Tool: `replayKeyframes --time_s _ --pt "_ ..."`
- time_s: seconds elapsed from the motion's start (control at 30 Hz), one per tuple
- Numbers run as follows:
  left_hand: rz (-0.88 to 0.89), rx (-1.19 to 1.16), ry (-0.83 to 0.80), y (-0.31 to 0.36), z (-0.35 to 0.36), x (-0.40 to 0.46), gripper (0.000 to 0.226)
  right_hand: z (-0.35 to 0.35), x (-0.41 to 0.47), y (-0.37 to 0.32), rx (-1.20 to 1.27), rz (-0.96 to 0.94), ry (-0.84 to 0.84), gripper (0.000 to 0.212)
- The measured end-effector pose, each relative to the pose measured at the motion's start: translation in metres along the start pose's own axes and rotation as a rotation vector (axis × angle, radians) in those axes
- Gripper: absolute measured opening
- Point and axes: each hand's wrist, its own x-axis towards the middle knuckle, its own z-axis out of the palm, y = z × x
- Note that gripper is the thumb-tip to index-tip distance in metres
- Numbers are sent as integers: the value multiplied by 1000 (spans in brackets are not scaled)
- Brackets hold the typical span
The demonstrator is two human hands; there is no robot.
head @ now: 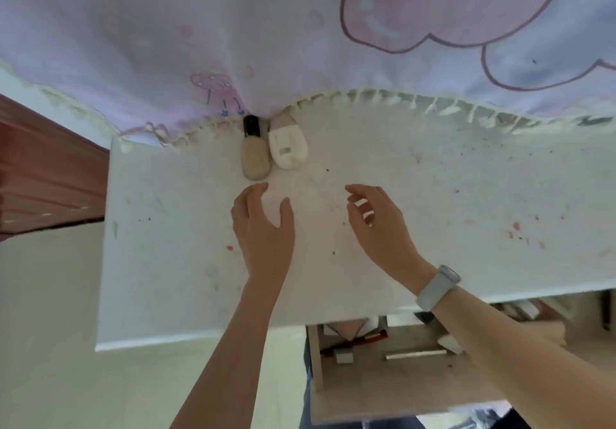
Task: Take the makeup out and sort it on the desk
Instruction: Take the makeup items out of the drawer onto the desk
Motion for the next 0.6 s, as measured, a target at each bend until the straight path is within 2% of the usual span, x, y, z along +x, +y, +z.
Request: replayKeyframes --time_s 0.13,0.23,0.33,0.4,0.5,0.6 --pt "179 36 -53 3 9 -91 28 -42 -83 50 -6 -29 -81 29" --pt "267 71 -170 -7 16 -155 17 -67 -138 98 -132 78 -180 26" --pt "249 141 -407 -27 29 -203 12 -85 -169 142 -307 205 -258 22" --pt "182 241 -527 -41 43 -220 21 -91 -177 164 -439 231 -265 26" --pt "112 368 -621 -56 63 -224 33 -95 -175 185 -636 286 -286 36" --pt "168 518 -699 -60 79 -219 37 -90 -167 194 -812 278 -277 43"
